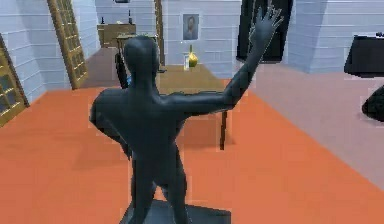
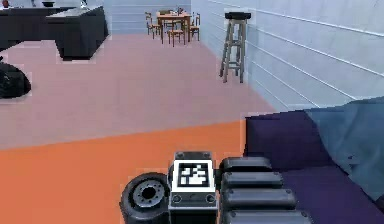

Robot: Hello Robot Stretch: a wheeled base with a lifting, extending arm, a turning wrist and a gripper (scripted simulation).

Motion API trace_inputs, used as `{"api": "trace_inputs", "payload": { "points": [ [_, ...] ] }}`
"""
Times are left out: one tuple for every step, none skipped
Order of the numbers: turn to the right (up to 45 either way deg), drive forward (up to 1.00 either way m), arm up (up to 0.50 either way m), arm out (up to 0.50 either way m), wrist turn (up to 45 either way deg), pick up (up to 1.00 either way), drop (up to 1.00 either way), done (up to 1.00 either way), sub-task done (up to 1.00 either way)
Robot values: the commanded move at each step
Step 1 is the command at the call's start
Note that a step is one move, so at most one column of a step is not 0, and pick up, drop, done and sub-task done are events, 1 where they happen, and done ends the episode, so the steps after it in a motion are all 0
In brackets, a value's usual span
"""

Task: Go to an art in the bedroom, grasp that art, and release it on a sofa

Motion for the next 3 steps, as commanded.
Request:
{"api": "trace_inputs", "payload": {
  "points": [
    [45.0,0.0,0.0,0.0,0.0,0.0,0.0,0.0,0.0],
    [45.0,0.0,0.0,0.0,0.0,0.0,0.0,0.0,0.0],
    [45.0,0.0,0.0,0.0,0.0,0.0,0.0,0.0,0.0]
  ]
}}
